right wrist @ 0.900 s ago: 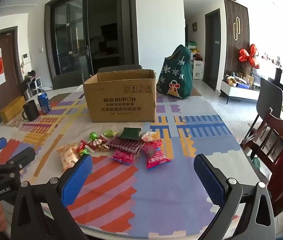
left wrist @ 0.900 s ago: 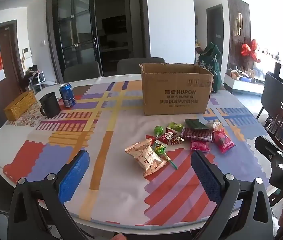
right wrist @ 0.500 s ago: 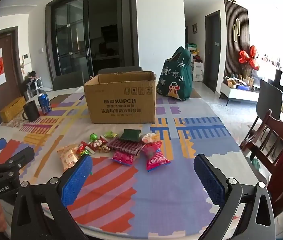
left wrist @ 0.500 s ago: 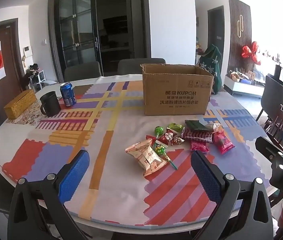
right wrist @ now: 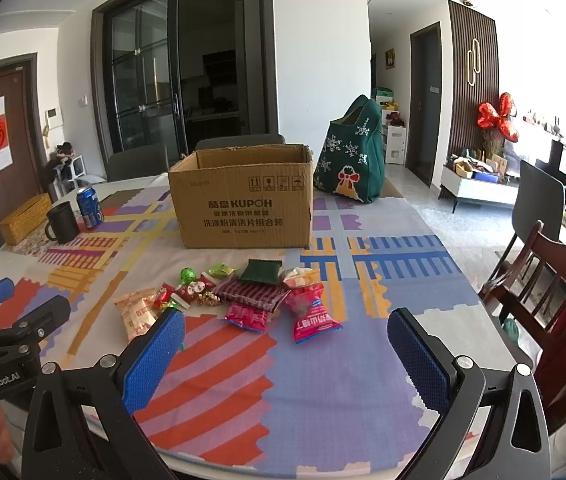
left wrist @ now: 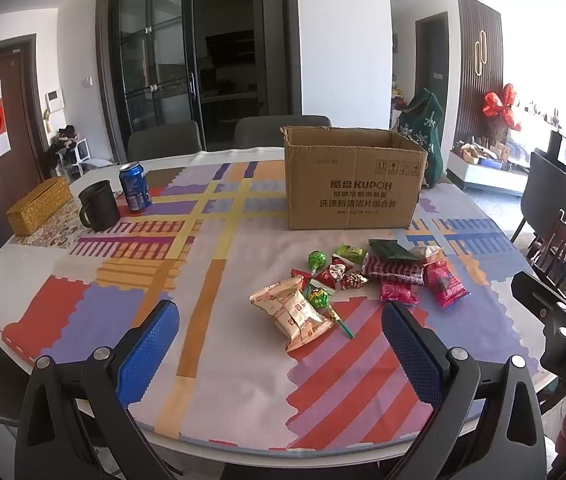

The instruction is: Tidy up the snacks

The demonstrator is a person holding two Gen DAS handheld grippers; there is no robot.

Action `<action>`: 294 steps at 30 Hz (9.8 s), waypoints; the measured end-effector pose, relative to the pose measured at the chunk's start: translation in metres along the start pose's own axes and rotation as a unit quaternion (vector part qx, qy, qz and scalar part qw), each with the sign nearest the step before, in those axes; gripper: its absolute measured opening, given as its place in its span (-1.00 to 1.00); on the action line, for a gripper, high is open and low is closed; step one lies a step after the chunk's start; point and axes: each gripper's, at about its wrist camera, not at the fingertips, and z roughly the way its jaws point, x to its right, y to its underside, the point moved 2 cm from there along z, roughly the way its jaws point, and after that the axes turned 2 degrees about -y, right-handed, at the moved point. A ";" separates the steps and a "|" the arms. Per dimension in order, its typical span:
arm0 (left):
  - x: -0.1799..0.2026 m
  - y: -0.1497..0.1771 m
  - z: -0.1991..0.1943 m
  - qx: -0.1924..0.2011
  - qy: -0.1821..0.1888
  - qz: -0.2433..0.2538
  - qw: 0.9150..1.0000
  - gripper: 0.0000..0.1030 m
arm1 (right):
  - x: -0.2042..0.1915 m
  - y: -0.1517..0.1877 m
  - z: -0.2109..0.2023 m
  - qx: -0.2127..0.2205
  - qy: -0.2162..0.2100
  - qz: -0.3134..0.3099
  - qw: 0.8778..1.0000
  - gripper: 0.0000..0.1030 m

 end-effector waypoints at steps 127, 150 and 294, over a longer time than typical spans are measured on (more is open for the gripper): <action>-0.049 0.017 0.180 -0.204 0.203 -0.095 0.953 -0.23 | -0.128 0.018 0.220 -0.239 -0.268 -0.087 0.929 -0.27; -0.022 -0.017 0.136 -0.126 0.150 -0.042 0.980 -0.27 | -0.093 -0.013 0.169 -0.167 -0.243 -0.070 0.953 -0.47; -0.008 -0.011 0.220 -0.186 0.142 0.035 0.972 -0.03 | -0.089 -0.018 0.193 -0.185 -0.173 -0.054 0.966 -0.06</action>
